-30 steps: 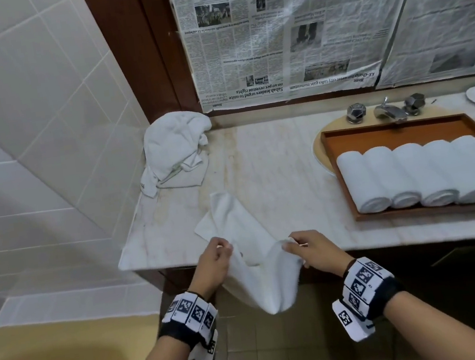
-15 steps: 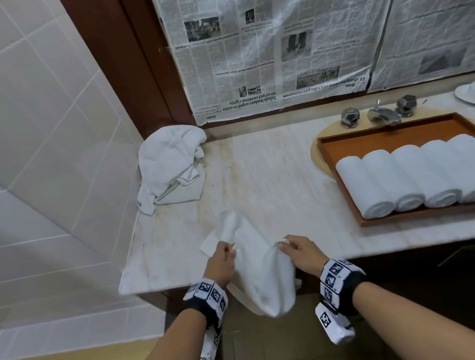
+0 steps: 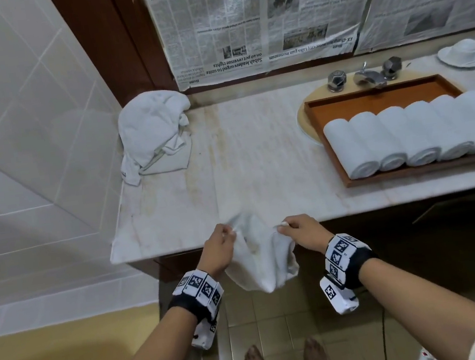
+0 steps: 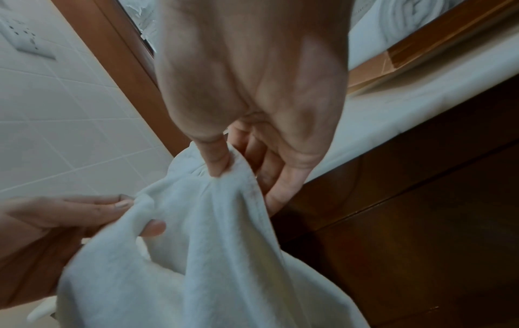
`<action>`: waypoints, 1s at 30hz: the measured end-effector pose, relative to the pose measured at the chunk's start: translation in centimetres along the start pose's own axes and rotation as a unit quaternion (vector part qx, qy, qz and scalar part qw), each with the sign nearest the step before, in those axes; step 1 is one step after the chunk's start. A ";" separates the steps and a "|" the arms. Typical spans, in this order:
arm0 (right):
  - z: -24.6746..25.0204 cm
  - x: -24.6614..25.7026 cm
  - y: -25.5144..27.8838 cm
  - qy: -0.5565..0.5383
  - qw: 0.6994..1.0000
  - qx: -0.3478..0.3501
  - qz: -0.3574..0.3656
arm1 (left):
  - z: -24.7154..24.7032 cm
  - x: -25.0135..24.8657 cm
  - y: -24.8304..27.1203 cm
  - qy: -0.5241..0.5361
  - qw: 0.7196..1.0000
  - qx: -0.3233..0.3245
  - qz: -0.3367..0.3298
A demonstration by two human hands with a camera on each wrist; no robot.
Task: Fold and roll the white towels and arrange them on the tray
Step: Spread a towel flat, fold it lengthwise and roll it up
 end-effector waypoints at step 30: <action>18.8 8.0 4.4 -0.008 0.974 -0.190 0.123 | 16.3 -10.8 2.7 0.120 0.963 -0.190 -0.150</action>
Point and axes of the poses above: each hand's wrist, its own y-axis away from the middle knuckle, its own z-axis out of the back of the hand, x = y × z, the point moved 9 cm from there along -y, towards the middle knuckle, and after that the axes turned 3 degrees about x, right-handed, at the moved point
